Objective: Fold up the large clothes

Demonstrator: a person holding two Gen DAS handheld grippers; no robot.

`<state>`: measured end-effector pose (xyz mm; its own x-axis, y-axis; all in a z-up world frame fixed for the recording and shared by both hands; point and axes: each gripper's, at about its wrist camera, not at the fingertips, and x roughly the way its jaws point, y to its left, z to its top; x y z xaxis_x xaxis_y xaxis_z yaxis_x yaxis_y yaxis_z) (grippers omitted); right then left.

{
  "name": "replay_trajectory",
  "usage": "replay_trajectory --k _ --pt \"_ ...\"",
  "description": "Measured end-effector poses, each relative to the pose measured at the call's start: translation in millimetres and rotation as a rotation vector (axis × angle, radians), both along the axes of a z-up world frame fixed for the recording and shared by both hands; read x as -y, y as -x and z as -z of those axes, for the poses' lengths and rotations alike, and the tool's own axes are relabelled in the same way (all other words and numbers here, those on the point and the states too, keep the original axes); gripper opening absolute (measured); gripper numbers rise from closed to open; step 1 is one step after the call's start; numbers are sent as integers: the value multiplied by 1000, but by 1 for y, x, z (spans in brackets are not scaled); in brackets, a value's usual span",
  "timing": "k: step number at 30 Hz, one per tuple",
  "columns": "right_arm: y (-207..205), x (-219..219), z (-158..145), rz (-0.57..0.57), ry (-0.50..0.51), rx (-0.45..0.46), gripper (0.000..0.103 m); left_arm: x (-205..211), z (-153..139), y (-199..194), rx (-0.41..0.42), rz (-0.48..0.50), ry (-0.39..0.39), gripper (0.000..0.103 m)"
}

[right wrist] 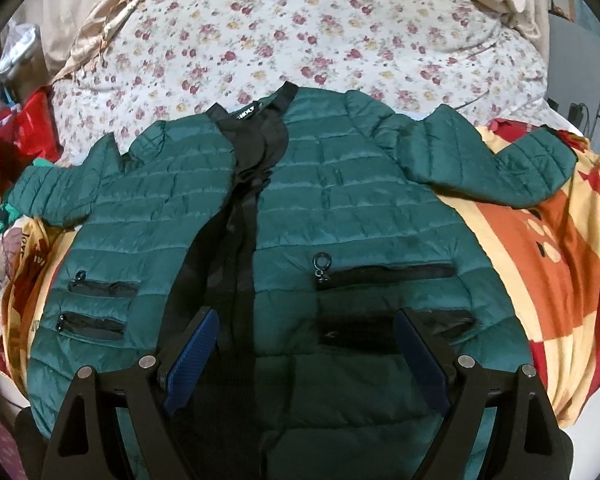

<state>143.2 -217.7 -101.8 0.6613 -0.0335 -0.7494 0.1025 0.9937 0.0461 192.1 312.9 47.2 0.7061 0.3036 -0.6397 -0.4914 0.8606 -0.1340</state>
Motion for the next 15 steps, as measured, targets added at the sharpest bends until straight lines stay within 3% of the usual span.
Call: replay_trajectory --k 6,9,11,13,15 --pt "-7 3 7 2 -7 -2 87 -24 12 -68 -41 51 89 96" --pt "-10 6 11 10 -16 -2 87 -40 31 -109 -76 79 187 95" --pt "-11 7 15 13 -14 -5 87 -51 46 -133 -91 100 270 72" --pt "-12 8 18 10 -10 -7 87 -61 55 -151 -100 96 313 68" --pt "-15 9 22 6 -5 -8 87 -70 57 -162 -81 71 305 68"
